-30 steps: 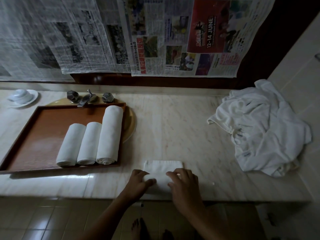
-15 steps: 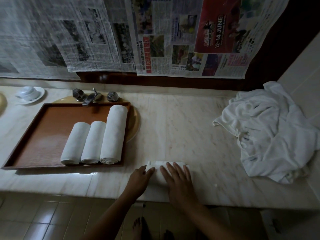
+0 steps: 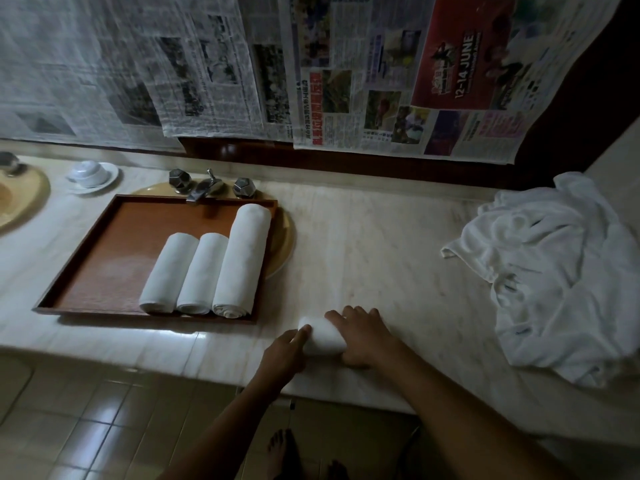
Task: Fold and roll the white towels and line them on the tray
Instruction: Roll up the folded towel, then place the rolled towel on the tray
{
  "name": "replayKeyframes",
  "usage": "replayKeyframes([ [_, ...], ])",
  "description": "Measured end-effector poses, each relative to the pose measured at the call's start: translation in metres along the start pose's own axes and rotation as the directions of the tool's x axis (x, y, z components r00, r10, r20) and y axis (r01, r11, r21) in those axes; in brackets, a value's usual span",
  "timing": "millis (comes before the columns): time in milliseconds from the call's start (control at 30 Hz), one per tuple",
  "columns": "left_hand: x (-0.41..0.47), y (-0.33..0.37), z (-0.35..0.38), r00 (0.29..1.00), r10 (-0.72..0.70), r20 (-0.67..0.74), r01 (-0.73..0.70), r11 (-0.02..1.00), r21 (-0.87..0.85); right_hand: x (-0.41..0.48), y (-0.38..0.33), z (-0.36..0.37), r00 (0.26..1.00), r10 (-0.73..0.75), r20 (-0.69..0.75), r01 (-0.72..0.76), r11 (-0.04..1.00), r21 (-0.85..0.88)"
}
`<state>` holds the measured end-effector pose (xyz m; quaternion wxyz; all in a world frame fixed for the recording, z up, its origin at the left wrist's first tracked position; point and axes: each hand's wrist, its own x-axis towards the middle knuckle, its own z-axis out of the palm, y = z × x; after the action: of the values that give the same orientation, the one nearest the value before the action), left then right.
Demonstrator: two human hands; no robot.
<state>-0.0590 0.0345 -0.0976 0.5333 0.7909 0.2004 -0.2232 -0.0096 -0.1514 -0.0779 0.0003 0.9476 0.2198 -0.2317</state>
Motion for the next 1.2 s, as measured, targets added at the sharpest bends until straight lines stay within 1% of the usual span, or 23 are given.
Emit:
replayKeyframes([
  [100,-0.011,-0.001,0.004,0.995,-0.082,0.064,0.097,0.949,-0.299,-0.006,-0.003,0.002,0.999,0.014,0.039,-0.017,0.996,0.082],
  [167,-0.018,-0.006,0.005,0.987,-0.108,0.12,0.15,0.885,-0.44,-0.017,-0.011,0.007,0.999,0.024,0.046,-0.03,0.991,0.129],
  [233,-0.025,-0.009,0.004,0.983,-0.109,0.146,0.171,0.827,-0.536,-0.029,-0.023,0.011,0.999,0.014,0.039,-0.021,0.986,0.164],
  [300,-0.031,-0.013,0.0,0.985,-0.124,0.123,0.173,0.803,-0.57,-0.037,-0.04,0.014,1.0,-0.028,0.012,0.026,0.987,0.156],
  [367,-0.039,-0.014,-0.009,0.989,-0.126,0.076,0.147,0.838,-0.525,-0.041,-0.053,0.016,0.997,-0.076,-0.023,0.078,0.989,0.129],
  [433,-0.046,-0.021,-0.023,0.996,-0.087,0.014,0.082,0.86,-0.503,-0.044,-0.062,0.014,0.992,-0.115,-0.055,0.122,0.981,0.148],
  [500,-0.056,-0.028,-0.042,0.998,-0.026,-0.06,-0.01,0.844,-0.536,-0.049,-0.071,0.009,0.986,-0.102,-0.131,0.133,0.959,0.252],
  [533,-0.059,-0.032,-0.051,0.996,0.01,-0.093,-0.059,0.841,-0.538,-0.051,-0.073,0.006,0.984,-0.047,-0.172,0.107,0.926,0.361],
  [567,-0.064,-0.036,-0.062,0.992,0.043,-0.12,-0.101,0.835,-0.541,-0.052,-0.076,0.004,0.981,0.038,-0.189,0.065,0.859,0.508],
  [600,-0.068,-0.042,-0.073,0.988,0.067,-0.139,-0.134,0.816,-0.562,-0.053,-0.081,-0.001,0.976,0.142,-0.165,0.007,0.738,0.675],
  [633,-0.071,-0.046,-0.083,0.987,0.073,-0.145,-0.147,0.787,-0.6,-0.053,-0.085,-0.004,0.967,0.239,-0.086,-0.066,0.563,0.824],
  [667,-0.074,-0.049,-0.094,0.986,0.073,-0.147,-0.151,0.755,-0.638,-0.053,-0.092,-0.009,0.957,0.289,0.032,-0.143,0.372,0.917],
  [700,-0.077,-0.051,-0.103,0.985,0.088,-0.146,-0.164,0.73,-0.664,-0.053,-0.101,-0.014,0.945,0.289,0.154,-0.216,0.193,0.957],
  [733,-0.08,-0.053,-0.114,0.983,0.112,-0.143,-0.18,0.711,-0.679,-0.051,-0.112,-0.019,0.934,0.25,0.257,-0.269,0.015,0.963],
  [767,-0.083,-0.054,-0.123,0.982,0.128,-0.141,-0.191,0.702,-0.687,-0.05,-0.124,-0.025,0.929,0.187,0.32,-0.296,-0.148,0.944],
  [800,-0.086,-0.054,-0.132,0.98,0.138,-0.143,-0.199,0.695,-0.691,-0.048,-0.134,-0.029,0.928,0.133,0.348,-0.304,-0.271,0.914],
  [833,-0.088,-0.055,-0.139,0.978,0.145,-0.147,-0.206,0.689,-0.695,-0.046,-0.145,-0.035,0.934,0.103,0.342,-0.286,-0.357,0.889],
  [867,-0.089,-0.058,-0.148,0.977,0.145,-0.153,-0.211,0.68,-0.702,-0.043,-0.158,-0.039,0.944,0.107,0.314,-0.247,-0.402,0.881],
  [900,-0.091,-0.062,-0.16,0.978,0.141,-0.156,-0.21,0.673,-0.709,-0.039,-0.173,-0.042,0.95,0.146,0.277,-0.196,-0.413,0.889],
  [967,-0.094,-0.069,-0.181,0.978,0.134,-0.162,-0.21,0.667,-0.715,-0.028,-0.197,-0.042,0.949,0.264,0.171,-0.074,-0.343,0.936],
  [1100,-0.103,-0.077,-0.22,0.957,0.155,-0.246,-0.279,0.731,-0.623,-0.015,-0.244,-0.047,0.917,0.395,-0.055,0.081,-0.049,0.996],
  [1133,-0.105,-0.079,-0.232,0.948,0.165,-0.273,-0.301,0.744,-0.596,-0.011,-0.256,-0.047,0.905,0.415,-0.095,0.098,0.013,0.995],
  [1200,-0.108,-0.085,-0.262,0.929,0.2,-0.313,-0.347,0.77,-0.536,0.002,-0.283,-0.05,0.89,0.437,-0.133,0.099,0.1,0.99],
])
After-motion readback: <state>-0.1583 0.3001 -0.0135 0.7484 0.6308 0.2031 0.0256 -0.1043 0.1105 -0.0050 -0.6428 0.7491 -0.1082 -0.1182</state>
